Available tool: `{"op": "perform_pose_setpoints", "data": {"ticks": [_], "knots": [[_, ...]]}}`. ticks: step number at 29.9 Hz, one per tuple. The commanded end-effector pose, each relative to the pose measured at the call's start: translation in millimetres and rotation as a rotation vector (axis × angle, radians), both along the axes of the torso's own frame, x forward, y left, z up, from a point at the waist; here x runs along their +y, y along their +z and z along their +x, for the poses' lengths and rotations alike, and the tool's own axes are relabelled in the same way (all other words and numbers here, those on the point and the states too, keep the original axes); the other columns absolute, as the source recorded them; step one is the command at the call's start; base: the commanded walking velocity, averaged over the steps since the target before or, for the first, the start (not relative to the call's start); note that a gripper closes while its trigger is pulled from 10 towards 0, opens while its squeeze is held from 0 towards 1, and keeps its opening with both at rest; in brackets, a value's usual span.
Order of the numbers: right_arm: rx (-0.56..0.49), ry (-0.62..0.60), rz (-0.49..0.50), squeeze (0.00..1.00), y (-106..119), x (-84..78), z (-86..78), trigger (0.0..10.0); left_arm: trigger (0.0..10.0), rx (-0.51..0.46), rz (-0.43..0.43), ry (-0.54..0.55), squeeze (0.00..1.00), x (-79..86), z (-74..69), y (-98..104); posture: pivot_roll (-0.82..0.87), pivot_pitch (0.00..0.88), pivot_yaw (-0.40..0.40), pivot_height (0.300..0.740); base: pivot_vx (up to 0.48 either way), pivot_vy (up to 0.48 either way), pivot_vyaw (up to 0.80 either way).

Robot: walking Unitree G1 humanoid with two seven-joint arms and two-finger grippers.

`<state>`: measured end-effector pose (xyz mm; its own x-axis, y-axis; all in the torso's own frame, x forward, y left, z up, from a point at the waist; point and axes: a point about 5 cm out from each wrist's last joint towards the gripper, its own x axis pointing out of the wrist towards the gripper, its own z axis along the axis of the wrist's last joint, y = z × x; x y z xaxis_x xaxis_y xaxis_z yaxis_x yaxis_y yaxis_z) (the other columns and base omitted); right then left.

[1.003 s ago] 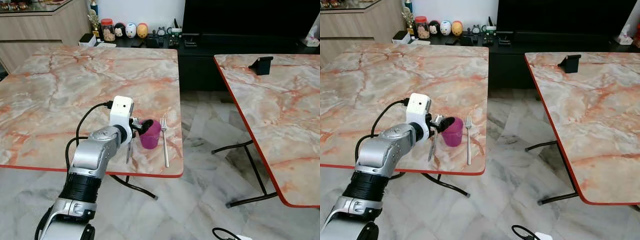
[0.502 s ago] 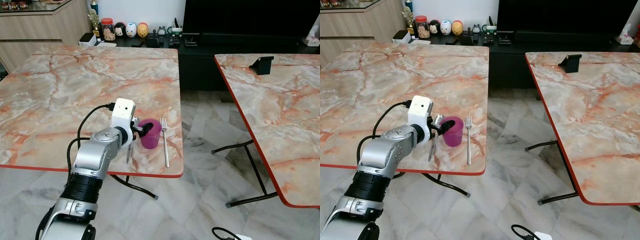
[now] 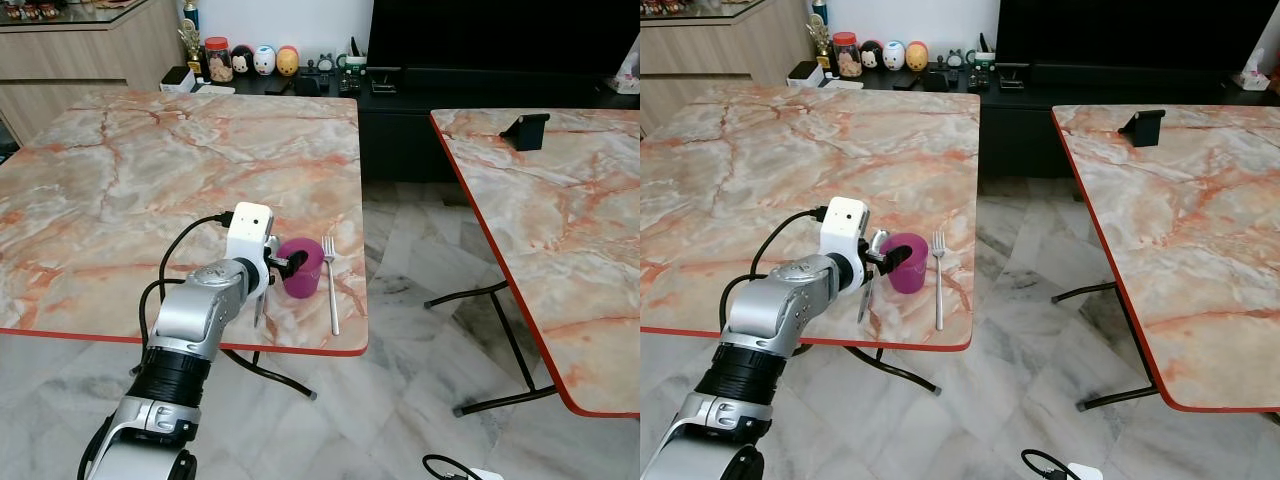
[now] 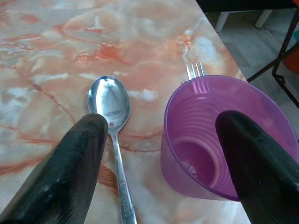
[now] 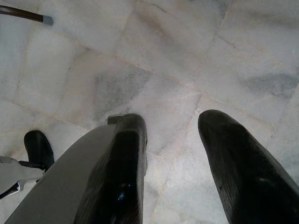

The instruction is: Setting the table

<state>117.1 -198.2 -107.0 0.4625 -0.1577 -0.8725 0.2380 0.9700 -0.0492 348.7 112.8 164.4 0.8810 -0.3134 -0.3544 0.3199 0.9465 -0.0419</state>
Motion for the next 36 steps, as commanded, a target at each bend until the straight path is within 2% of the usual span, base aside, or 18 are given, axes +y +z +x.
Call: {"op": "perform_pose_setpoints", "data": {"ticks": [1, 9, 10, 11, 12, 13, 14, 15, 25, 36], "knots": [[0.011, -0.001, 0.005, 0.0, -1, 0.6, -1.9, 10.0, 10.0, 0.013, 0.007, 0.025, 0.0, 2.2, 1.6, -2, 0.1, 0.0, -0.013, 0.711, 0.0, 0.0, 0.0], [0.012, 0.0, 0.005, 0.0, -1, 0.5, -2.1, 10.0, 10.0, 0.01, -0.002, 0.025, 0.0, -0.3, 2.6, 0, 0.1, 0.0, -0.012, 0.711, 0.0, 0.0, 0.0], [0.012, 0.0, 0.005, 0.0, -1, 0.5, -2.1, 10.0, 9.3, 0.01, -0.002, 0.024, 0.0, -0.5, 2.5, 0, 0.1, 0.0, -0.012, 0.711, 0.0, 0.0, 0.0], [0.012, 0.001, 0.005, 0.0, -1, 0.5, -2.0, 10.0, 9.3, 0.011, -0.002, 0.023, 0.0, -0.7, 2.5, 0, 0.1, 0.0, -0.013, 0.711, 0.0, 0.0, 0.0], [0.012, 0.001, 0.005, 0.0, -1, 0.5, -2.0, 10.0, 5.6, 0.011, -0.002, 0.023, 0.0, -0.8, 2.4, 0, 0.1, 0.0, -0.013, 0.711, 0.0, 0.0, 0.0], [0.012, 0.001, 0.005, 0.0, -1, 0.5, -1.9, 10.0, 2.4, 0.012, -0.001, 0.023, 0.0, -0.9, 2.3, 0, 0.1, 0.0, -0.013, 0.711, 0.0, 0.0, 0.0], [0.012, 0.001, 0.005, 0.0, -1, 0.5, -1.9, 10.0, 2.4, 0.012, -0.001, 0.024, 0.0, -1.0, 2.2, 0, 0.1, 0.0, -0.013, 0.711, 0.0, 0.0, 0.0], [0.012, 0.002, 0.005, 0.0, -1, 0.5, -1.9, 10.0, 0.0, 0.013, 0.0, 0.025, 0.0, -0.7, 2.1, -1, 0.1, 0.0, -0.013, 0.711, 0.0, 0.0, 0.0], [0.013, 0.005, 0.006, 0.0, -1, 0.3, -1.5, 10.0, 0.0, 0.004, 0.01, 0.027, 0.0, 2.9, 2.9, 2, 0.1, 0.0, -0.016, 0.711, 0.0, 0.0, 0.0], [0.019, 0.014, 0.003, 0.0, -1, 0.2, -1.9, 10.0, 0.0, -0.009, 0.026, 0.071, 0.0, 15.9, 3.4, 2, 0.11, 0.0, -0.023, 0.711, 0.0, 0.0, 0.0]]}}
